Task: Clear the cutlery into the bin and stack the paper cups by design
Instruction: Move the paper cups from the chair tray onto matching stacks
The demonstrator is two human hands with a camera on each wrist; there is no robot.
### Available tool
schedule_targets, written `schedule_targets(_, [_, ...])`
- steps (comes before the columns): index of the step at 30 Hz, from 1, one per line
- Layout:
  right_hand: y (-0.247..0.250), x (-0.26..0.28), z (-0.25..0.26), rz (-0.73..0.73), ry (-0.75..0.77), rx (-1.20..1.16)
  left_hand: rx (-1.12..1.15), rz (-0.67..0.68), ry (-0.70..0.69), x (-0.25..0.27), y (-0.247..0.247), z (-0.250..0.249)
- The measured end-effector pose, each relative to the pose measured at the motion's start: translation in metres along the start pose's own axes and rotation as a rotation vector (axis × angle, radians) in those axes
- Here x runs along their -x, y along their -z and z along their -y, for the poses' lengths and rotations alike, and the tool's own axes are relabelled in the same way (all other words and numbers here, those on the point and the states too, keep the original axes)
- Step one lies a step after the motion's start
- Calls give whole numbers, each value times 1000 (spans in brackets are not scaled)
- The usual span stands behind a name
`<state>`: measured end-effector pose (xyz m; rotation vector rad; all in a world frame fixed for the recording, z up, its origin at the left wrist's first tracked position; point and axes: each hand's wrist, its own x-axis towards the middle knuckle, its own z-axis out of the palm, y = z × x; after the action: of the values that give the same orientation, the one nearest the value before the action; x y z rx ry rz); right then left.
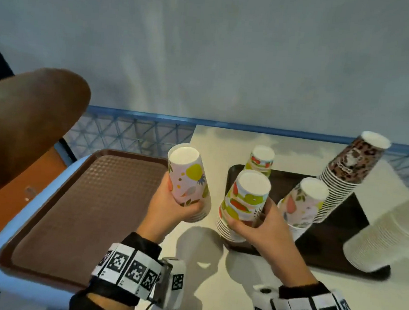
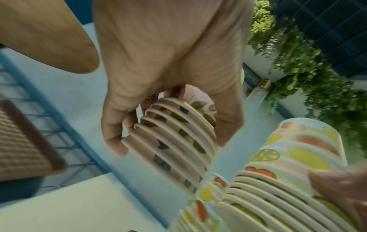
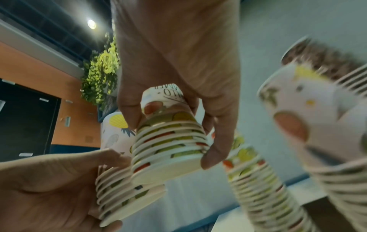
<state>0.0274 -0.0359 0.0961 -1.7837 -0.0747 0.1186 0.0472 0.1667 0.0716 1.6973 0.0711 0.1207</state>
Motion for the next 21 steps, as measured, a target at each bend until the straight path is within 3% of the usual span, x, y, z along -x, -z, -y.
schedule_targets(6, [86,35,11,-127,104,-31,46,72,-165,0,-86,-67])
schedule_targets(11, [148,54,-3,-245,97,-1,34,103,-230,-4,-156,-109])
schedule_targets(16, [192,70,-6,-310,98,12,-70,89,-186,-13,-204,-102])
schedule_targets(21, [210,80,-11,-381,87,17,-27,99,-78,-18,-226,-64])
